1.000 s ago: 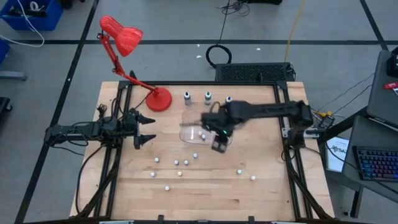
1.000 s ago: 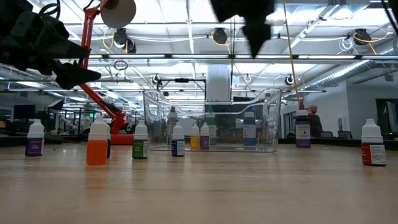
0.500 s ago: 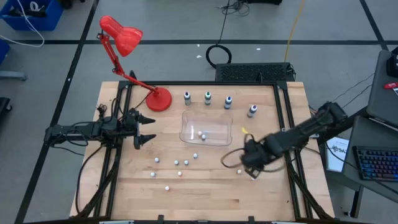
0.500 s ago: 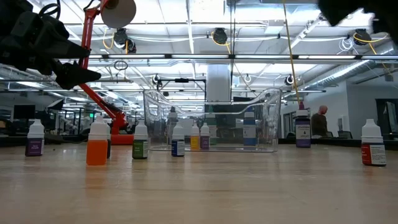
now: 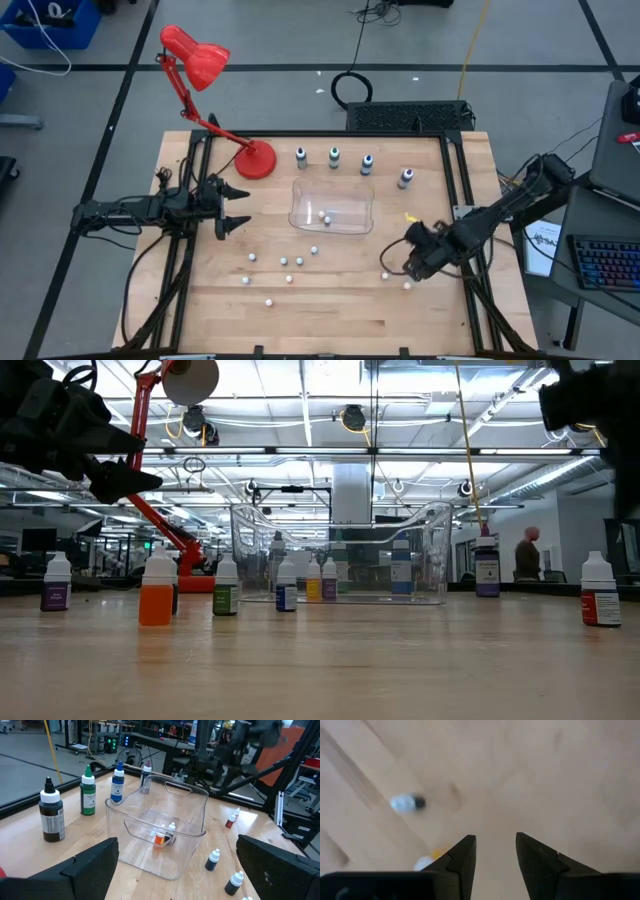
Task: Pick & Place food coloring
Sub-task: Put the small orange food coloring bottle in the transparent bin
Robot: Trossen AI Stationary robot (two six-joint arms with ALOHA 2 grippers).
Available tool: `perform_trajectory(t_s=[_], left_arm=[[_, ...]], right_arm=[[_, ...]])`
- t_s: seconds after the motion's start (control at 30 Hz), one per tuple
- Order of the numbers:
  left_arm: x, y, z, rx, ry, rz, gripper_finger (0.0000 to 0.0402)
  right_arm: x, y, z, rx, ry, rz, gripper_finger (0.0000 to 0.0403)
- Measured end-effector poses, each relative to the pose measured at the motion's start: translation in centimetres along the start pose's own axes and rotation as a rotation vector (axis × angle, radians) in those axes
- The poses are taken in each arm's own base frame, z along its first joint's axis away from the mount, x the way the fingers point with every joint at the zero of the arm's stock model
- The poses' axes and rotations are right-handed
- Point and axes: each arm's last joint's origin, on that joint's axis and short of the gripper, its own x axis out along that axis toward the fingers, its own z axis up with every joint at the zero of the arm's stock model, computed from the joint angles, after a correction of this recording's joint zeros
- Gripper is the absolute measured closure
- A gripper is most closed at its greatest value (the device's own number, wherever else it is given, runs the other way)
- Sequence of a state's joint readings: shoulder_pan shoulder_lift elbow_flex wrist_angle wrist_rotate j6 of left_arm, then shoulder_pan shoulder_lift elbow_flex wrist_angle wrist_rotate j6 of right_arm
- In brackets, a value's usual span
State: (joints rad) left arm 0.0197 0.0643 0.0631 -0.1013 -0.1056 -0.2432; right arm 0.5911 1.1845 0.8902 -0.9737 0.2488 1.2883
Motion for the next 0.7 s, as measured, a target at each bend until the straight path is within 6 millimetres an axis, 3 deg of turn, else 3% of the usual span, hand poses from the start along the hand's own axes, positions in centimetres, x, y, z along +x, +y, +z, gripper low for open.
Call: perform_trajectory(t_s=[0.17, 0.33, 0.47, 0.57, 0.7], left_arm=[[0.0, 0.0, 0.0, 0.0, 0.0, 0.0, 0.0002], [0.0, 0.0, 0.0, 0.0, 0.0, 0.001, 0.0002], [0.0, 0.0, 0.0, 0.0, 0.0, 0.0, 0.0002], [0.0, 0.0, 0.0, 0.0, 0.0, 0.001, 0.0002], [0.0, 0.0, 0.0, 0.0, 0.0, 0.001, 0.0002]], right_arm=[[-2.7, 0.3, 0.6, -0.095, -0.256, 0.207, 0.0275], [-6.8, 4.2, 0.7, -0.364, -0.585, 0.646, 0.0275], [-10.4, 6.6, -0.9, -0.624, -0.842, 0.915, 0.0275], [-12.0, 7.8, -2.1, -0.746, -0.909, 0.88, 0.0275], [-13.9, 10.3, -2.8, -0.796, -0.915, 0.655, 0.0275]])
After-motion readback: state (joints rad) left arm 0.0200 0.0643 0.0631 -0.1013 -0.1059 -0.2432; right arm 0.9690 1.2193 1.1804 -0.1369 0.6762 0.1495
